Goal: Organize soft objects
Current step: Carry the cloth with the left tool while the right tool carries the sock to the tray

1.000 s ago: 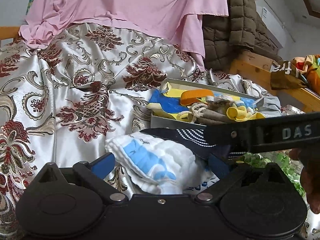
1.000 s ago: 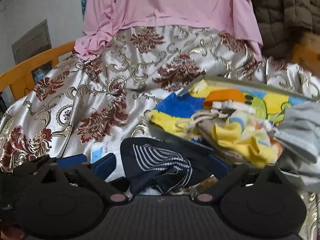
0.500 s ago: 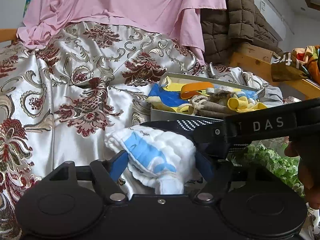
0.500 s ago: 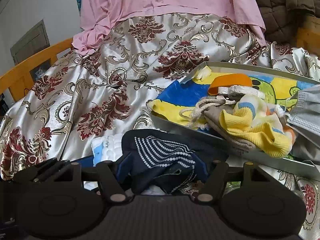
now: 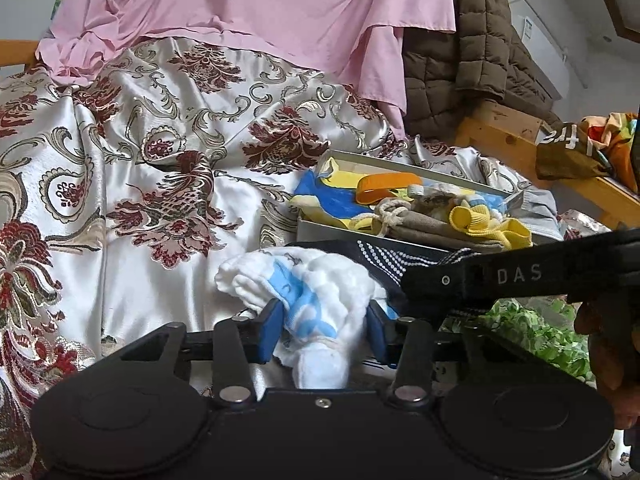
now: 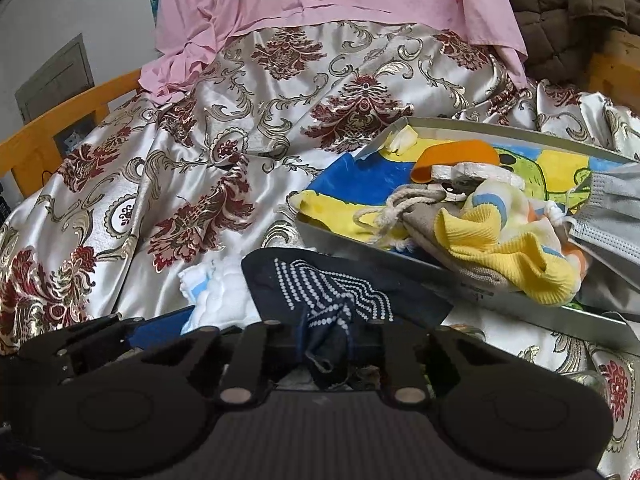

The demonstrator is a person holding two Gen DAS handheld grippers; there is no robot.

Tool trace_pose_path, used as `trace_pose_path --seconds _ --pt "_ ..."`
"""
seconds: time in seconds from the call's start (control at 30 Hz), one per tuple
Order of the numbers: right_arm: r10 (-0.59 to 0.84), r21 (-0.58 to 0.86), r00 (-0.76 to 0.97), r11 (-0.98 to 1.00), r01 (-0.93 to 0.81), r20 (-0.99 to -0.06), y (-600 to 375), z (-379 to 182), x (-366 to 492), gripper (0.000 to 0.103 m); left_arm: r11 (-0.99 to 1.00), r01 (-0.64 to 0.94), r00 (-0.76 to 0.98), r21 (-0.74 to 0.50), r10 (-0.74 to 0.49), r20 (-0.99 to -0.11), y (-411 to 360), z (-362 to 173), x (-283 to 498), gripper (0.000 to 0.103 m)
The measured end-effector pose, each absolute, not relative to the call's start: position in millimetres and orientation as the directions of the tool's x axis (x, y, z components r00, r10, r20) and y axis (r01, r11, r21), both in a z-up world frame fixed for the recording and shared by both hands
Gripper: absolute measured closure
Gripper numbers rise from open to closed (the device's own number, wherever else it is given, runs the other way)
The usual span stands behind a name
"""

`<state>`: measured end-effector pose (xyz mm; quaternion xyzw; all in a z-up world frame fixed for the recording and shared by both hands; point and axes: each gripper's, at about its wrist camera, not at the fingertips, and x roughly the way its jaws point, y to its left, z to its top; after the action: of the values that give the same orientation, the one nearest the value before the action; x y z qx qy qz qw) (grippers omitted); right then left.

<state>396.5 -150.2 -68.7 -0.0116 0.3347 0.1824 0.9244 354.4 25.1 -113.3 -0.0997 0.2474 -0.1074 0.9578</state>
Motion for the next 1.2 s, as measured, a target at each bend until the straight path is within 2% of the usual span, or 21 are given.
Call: trace_pose_path --seconds 0.1,0.3,0.5,0.7,0.8,0.93,1.03,1.2 --pt "0.317 0.068 0.725 0.934 -0.351 -0.611 -148.1 -67.6 392.9 0.097 0.954 0.162 0.857 -0.253 -0.264 -0.443 25.9 -112.8 353.2 0.07" --pt "0.295 -0.015 0.786 0.933 -0.361 -0.543 -145.7 -55.2 381.1 0.098 0.956 0.153 0.881 -0.249 -0.247 -0.404 27.7 -107.1 346.0 0.079" --pt "0.309 -0.044 0.828 0.928 -0.371 -0.469 -151.2 -35.6 374.6 0.098 0.97 0.135 0.91 -0.201 -0.202 -0.361 21.1 -94.9 336.9 0.08" --pt "0.33 -0.019 0.853 0.93 -0.368 -0.403 -168.8 -20.7 377.3 0.098 0.964 0.062 0.935 -0.26 -0.148 -0.323 21.2 -72.4 345.0 0.08" --pt "0.344 0.002 0.855 0.928 -0.372 -0.389 -177.2 -9.6 388.9 0.098 0.97 0.061 0.942 -0.237 -0.135 -0.308 14.9 -60.9 356.5 0.08" --pt "0.324 -0.04 0.868 0.931 -0.364 -0.376 -184.2 4.7 411.3 0.098 0.97 0.072 0.943 -0.233 -0.142 -0.301 5.4 -45.4 388.4 0.08" --pt "0.274 -0.065 0.885 0.945 -0.321 -0.375 -192.4 13.8 431.0 0.098 0.964 0.081 0.946 -0.254 -0.155 -0.284 -2.5 -35.0 418.2 0.08" --pt "0.22 -0.025 0.895 0.968 -0.249 -0.388 -212.1 23.0 461.0 0.098 0.947 0.087 0.939 -0.309 -0.181 -0.291 -16.2 -24.2 465.7 0.08"
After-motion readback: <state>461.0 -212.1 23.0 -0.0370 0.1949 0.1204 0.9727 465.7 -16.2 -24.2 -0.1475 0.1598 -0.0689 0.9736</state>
